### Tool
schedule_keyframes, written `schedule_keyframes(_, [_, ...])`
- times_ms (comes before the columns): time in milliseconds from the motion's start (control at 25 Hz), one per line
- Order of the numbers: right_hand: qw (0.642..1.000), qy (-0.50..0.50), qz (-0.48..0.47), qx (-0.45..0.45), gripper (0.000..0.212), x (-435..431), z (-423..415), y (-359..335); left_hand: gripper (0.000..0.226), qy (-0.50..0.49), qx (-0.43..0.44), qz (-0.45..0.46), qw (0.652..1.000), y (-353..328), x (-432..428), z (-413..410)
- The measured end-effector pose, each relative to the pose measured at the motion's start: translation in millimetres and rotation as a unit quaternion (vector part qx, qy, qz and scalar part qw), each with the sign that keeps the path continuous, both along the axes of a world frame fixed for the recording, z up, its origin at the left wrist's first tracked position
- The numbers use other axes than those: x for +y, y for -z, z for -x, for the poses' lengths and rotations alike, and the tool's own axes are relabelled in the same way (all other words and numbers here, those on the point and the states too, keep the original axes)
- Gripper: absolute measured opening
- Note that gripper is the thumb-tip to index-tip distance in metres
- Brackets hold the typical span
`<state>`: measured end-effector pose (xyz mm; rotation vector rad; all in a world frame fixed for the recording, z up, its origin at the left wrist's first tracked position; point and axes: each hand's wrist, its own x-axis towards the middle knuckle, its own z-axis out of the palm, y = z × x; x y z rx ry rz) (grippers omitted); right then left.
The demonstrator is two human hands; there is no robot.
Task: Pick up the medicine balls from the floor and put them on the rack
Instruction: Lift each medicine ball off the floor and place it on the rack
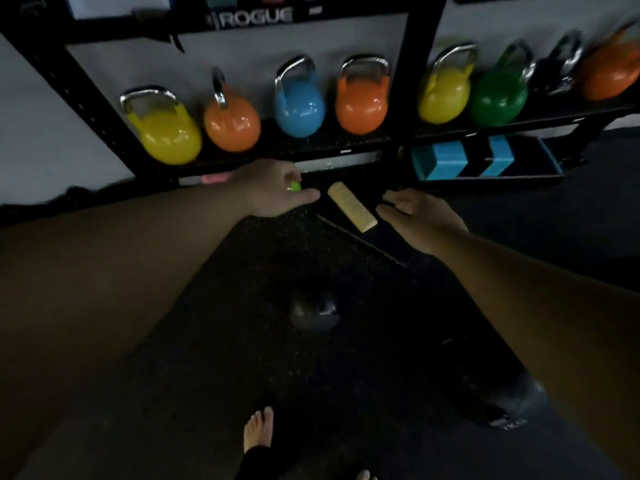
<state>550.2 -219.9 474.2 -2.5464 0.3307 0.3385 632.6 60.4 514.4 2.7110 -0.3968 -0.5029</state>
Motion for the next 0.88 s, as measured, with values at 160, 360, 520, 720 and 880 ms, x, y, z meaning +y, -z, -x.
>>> schedule_keyframes(160, [0.999,-0.008,0.001,0.043,0.072,27,-19,171,0.077,-0.031,0.068,0.013,0.997,175,14,-17])
schedule_keyframes(360, [0.994,-0.019,0.005,0.107,0.083,70,-30,378,0.109,-0.069,0.142,0.002,0.987,380,43,-22])
schedule_keyframes(520, [0.992,-0.005,-0.003,0.128,0.096,98,-44,497,0.116,-0.121,0.195,0.023,0.973,518,53,-34])
schedule_keyframes(720, [0.987,0.021,-0.015,0.161,0.105,108,-62,576,0.138,-0.202,0.250,0.062,0.945,616,34,-42])
schedule_keyframes(880, [0.980,0.077,-0.083,0.165,0.117,115,-69,608,0.154,-0.303,0.355,0.122,0.876,645,23,-33])
